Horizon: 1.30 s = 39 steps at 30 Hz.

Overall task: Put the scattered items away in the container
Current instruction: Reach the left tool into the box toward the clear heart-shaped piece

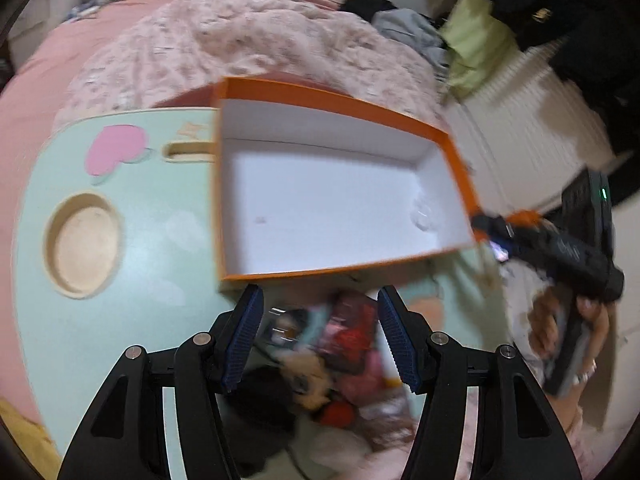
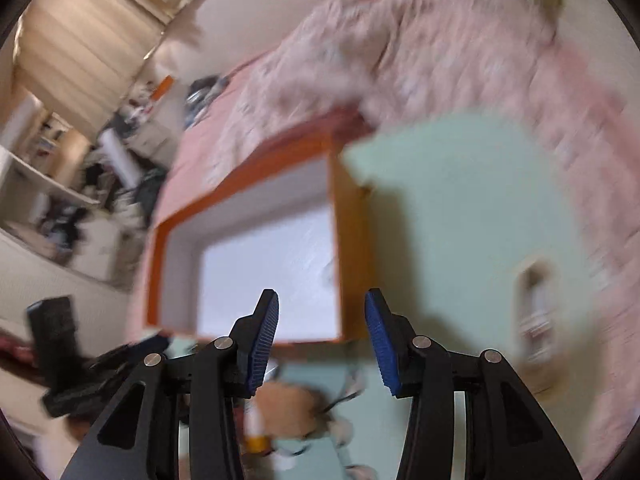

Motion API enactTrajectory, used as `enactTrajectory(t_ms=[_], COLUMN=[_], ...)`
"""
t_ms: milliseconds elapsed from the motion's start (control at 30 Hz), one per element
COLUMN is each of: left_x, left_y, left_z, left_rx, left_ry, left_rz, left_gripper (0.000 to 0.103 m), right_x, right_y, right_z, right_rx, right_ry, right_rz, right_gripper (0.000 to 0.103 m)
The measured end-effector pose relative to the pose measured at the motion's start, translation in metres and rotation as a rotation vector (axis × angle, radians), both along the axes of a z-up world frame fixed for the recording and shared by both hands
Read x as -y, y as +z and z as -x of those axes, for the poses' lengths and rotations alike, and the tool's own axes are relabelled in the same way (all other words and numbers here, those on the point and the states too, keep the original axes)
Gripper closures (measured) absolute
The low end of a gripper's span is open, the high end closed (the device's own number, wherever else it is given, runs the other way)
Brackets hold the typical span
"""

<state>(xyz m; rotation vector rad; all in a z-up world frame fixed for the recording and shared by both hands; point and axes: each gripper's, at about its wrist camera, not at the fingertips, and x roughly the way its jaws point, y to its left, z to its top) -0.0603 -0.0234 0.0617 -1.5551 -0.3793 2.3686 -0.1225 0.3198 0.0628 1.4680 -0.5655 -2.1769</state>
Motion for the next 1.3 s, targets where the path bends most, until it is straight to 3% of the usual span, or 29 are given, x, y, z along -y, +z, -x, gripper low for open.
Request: enactTrajectory(t_ms=[100, 200, 267, 333, 367, 400, 500, 600, 667, 700, 733, 800, 867, 967, 1033, 1100, 1167, 1200, 1233, 1300], left_x=[0.013, 0.042, 0.079, 0.118, 0.127, 0.129, 0.109, 0.074, 0.049, 0.037, 0.023, -0.005, -0.025, -0.058, -0.075, -0.099, -0.123, -0.130, -0.139, -0.153], left_y=[0.014, 0.044, 0.079, 0.125, 0.159, 0.180, 0.250, 0.289, 0.309, 0.320, 0.330, 0.343, 0.347, 0.323, 0.289, 0.235, 0.172, 0.146, 0.111, 0.069], left_z=[-0.020, -0.050, -0.079, -0.115, -0.141, -0.157, -0.215, -0.253, -0.261, -0.256, -0.244, -0.208, -0.169, -0.094, -0.047, -0.001, 0.038, 0.050, 0.067, 0.084], left_rx=[-0.036, -0.155, -0.275, -0.397, -0.508, -0.590, -0.868, -1.039, -1.084, -1.069, -1.022, -0.869, -0.733, -0.593, -0.491, -0.338, -0.176, -0.109, -0.013, 0.096], left_ry=[-0.019, 0.053, 0.225, 0.462, 0.566, 0.610, 0.644, 0.632, 0.553, 0.433, 0.245, -0.099, -0.225, -0.261, -0.282, -0.317, -0.349, -0.348, -0.341, -0.339], left_rz=[-0.024, -0.012, 0.015, 0.053, 0.128, 0.181, 0.326, 0.462, 0.505, 0.468, 0.396, 0.235, 0.129, 0.108, 0.094, 0.071, 0.077, 0.080, 0.076, 0.070], left_gripper=[0.043, 0.043, 0.043, 0.043, 0.043, 0.043, 0.030, 0.028, 0.028, 0.028, 0.028, 0.028, 0.028, 0.028, 0.029, 0.031, 0.052, 0.057, 0.060, 0.062], right_x=[0.000, -0.010, -0.017, -0.020, -0.019, -0.017, -0.013, -0.010, -0.007, -0.005, -0.004, -0.004, -0.006, -0.013, -0.019, -0.029, -0.038, -0.043, -0.048, -0.056], right_y=[-0.003, 0.006, 0.014, 0.024, 0.028, 0.033, 0.045, 0.052, 0.053, 0.053, 0.053, 0.051, 0.050, 0.049, 0.048, 0.046, 0.043, 0.042, 0.042, 0.040], right_z=[-0.008, -0.019, -0.028, -0.039, -0.043, -0.045, -0.049, -0.056, -0.060, -0.061, -0.062, -0.062, -0.063, -0.066, -0.069, -0.069, -0.069, -0.069, -0.070, -0.070], right_rx=[-0.026, -0.088, -0.115, -0.157, -0.174, -0.190, -0.217, -0.248, -0.256, -0.255, -0.253, -0.253, -0.253, -0.260, -0.261, -0.251, -0.239, -0.236, -0.234, -0.230], right_ry=[-0.025, -0.084, -0.101, -0.114, -0.115, -0.111, -0.086, -0.085, -0.069, -0.062, -0.053, -0.047, -0.050, -0.067, -0.078, -0.090, -0.109, -0.121, -0.133, -0.150], right_rz=[-0.018, -0.047, -0.026, -0.042, -0.054, -0.065, -0.044, -0.035, -0.040, -0.040, -0.040, -0.034, -0.021, -0.009, -0.022, -0.029, -0.034, -0.034, -0.033, -0.027], right_gripper=[0.056, 0.056, 0.056, 0.056, 0.056, 0.056, 0.056, 0.056, 0.056, 0.056, 0.056, 0.056, 0.056, 0.056, 0.056, 0.056, 0.056, 0.056, 0.056, 0.056])
